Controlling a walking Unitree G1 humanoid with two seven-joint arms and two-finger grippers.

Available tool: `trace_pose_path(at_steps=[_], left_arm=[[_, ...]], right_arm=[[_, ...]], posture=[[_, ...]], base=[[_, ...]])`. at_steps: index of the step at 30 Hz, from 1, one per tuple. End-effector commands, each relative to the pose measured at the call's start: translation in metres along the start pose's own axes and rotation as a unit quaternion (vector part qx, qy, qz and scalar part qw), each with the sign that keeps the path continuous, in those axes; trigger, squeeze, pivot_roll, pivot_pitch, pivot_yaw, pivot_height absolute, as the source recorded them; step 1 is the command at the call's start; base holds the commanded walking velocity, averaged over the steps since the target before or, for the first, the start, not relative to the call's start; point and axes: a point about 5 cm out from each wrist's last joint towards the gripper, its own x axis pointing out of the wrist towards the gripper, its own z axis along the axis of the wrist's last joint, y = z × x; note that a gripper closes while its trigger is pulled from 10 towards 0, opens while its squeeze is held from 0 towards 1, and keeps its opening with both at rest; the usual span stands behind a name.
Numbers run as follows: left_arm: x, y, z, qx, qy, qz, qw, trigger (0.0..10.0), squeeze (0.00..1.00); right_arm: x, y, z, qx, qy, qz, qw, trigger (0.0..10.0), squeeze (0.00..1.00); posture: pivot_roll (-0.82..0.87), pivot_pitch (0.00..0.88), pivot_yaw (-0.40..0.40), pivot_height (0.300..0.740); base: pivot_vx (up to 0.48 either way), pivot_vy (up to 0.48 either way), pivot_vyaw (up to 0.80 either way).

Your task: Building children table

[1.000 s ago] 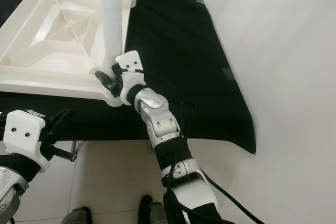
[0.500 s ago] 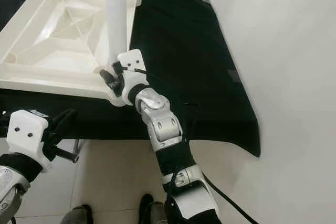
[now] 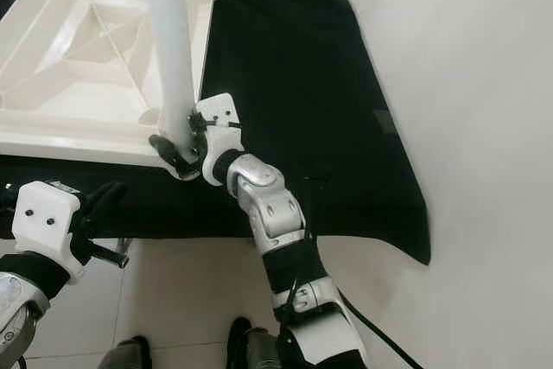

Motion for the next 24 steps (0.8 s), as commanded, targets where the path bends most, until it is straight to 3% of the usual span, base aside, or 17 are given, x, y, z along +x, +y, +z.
trace_pose_path(at_steps=[1, 7, 15, 24], left_arm=[[-0.001, 0.002, -0.006, -0.004, 0.018, 0.008, 1.0, 10.0, 0.0], [0.001, 0.004, -0.007, -0.001, 0.024, 0.012, 1.0, 10.0, 0.0], [0.002, 0.004, -0.007, 0.004, 0.022, 0.016, 1.0, 10.0, 0.0], [0.002, 0.005, -0.007, 0.014, 0.018, 0.016, 1.0, 10.0, 0.0]], right_arm=[[-0.006, -0.001, 0.002, -0.002, -0.018, 0.016, 1.0, 10.0, 0.0], [-0.017, -0.006, -0.004, -0.011, -0.02, 0.038, 0.999, 10.0, 0.0], [-0.021, -0.011, -0.009, -0.012, -0.016, 0.023, 1.0, 10.0, 0.0], [-0.02, -0.011, -0.014, -0.007, -0.019, 0.011, 1.0, 10.0, 0.0]], posture=[[0.18, 0.269, -0.176, 0.74], [0.18, 0.264, -0.174, 0.74], [0.18, 0.258, -0.168, 0.74], [0.19, 0.247, -0.161, 0.74]], base=[[0.0, 0.24, 0.0], [0.0, 0.48, 0.0], [0.0, 0.48, 0.0], [0.0, 0.0, 0.0]])
